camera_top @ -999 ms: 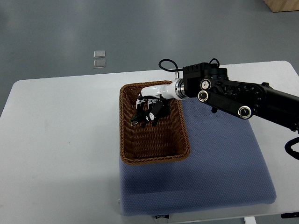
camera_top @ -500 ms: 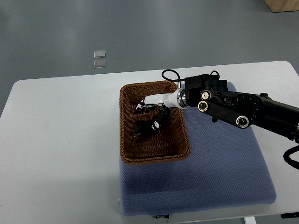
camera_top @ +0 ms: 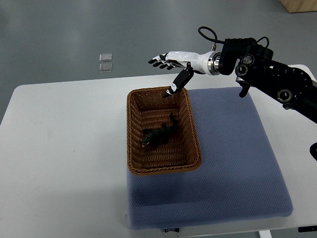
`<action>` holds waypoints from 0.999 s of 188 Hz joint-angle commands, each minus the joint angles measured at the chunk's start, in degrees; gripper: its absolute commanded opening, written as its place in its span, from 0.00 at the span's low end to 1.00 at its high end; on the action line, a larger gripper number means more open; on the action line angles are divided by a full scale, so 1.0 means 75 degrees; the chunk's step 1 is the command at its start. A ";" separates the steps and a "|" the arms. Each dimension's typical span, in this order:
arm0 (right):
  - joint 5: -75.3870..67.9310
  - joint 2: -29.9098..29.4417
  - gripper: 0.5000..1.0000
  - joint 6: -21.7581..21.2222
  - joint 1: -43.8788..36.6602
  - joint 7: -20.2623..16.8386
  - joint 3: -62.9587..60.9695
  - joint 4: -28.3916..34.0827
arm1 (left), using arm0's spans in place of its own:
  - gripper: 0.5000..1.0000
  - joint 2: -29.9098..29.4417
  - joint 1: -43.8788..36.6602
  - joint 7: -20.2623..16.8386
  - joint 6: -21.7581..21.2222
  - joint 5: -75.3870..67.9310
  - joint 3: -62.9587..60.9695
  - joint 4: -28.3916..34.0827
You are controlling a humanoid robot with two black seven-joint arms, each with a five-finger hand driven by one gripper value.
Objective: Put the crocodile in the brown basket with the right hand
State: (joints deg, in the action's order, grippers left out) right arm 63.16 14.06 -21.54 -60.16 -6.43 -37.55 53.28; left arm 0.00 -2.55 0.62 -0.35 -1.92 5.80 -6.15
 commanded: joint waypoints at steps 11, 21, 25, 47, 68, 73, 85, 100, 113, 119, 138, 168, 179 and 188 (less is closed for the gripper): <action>-0.0874 0.0083 0.86 0.0821 0.0943 0.0061 -0.1730 -0.0026 | 1.00 0.0000 0.0000 0.0000 0.0000 -0.0002 0.0000 0.0000; -0.1178 0.0083 0.86 0.1067 0.1318 0.0260 -0.2234 -0.0038 | 1.00 0.0000 0.0000 0.0000 0.0000 -0.0002 0.0000 0.0000; -0.1319 0.0071 0.86 0.1161 0.1471 0.0377 -0.2411 -0.0038 | 1.00 0.0000 0.0000 0.0000 0.0000 -0.0013 0.0000 0.0000; -0.2468 -0.0034 0.86 0.1642 0.2186 0.1280 -0.3125 -0.0260 | 1.00 0.0000 0.0000 0.0000 0.0000 -0.0002 0.0000 0.0000; -0.4026 -0.0199 0.86 0.1888 0.2619 0.2346 -0.3290 -0.0717 | 1.00 0.0000 0.0000 0.0000 0.0000 -0.0002 0.0000 0.0011; -0.4459 -0.0222 0.86 0.1876 0.2666 0.2568 -0.3278 -0.0869 | 1.00 0.0000 0.0000 0.0000 0.0000 -0.0002 0.0000 0.0011; -0.5326 -0.0222 0.86 0.1736 0.2783 0.2651 -0.3289 -0.1127 | 1.00 0.0000 0.0000 0.0000 0.0000 -0.0002 0.0000 0.0011; -0.6499 -0.0210 0.86 0.1548 0.2889 0.2639 -0.3278 -0.1350 | 1.00 0.0000 0.0000 0.0000 0.0000 -0.0002 -0.0012 0.0011; -0.7647 -0.0222 0.86 0.1396 0.2947 0.2545 -0.3266 -0.1702 | 1.00 0.0000 0.0000 0.0000 0.0000 -0.0002 -0.0012 0.0000; -0.8081 -0.0245 0.87 0.1349 0.2959 0.2510 -0.3254 -0.1854 | 1.00 0.0000 0.0000 0.0000 0.0000 -0.0002 -0.0036 0.0000; -0.8983 -0.0480 0.88 0.1302 0.2959 0.2498 -0.3219 -0.2182 | 1.00 0.0000 0.0000 0.0000 0.0000 -0.0002 -0.0036 0.0000; -0.9183 -0.0702 0.88 0.1290 0.3041 0.2522 -0.3266 -0.2323 | 1.00 0.0000 0.0000 0.0000 0.0000 -0.0002 -0.0036 0.0000; -0.9183 -0.0726 0.88 0.1290 0.3041 0.2557 -0.3290 -0.2323 | 1.00 0.0000 0.0000 0.0000 0.0000 -0.0013 -0.0036 0.0000; -0.9183 -0.0749 0.88 0.1290 0.3041 0.2569 -0.3290 -0.2323 | 1.00 0.0000 0.0000 0.0000 0.0000 -0.0002 -0.0036 0.0000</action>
State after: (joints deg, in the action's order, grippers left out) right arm -5.61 8.81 -11.85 -37.43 12.53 -62.08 35.90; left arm 0.00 -2.56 0.62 -0.35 -1.98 5.47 -6.15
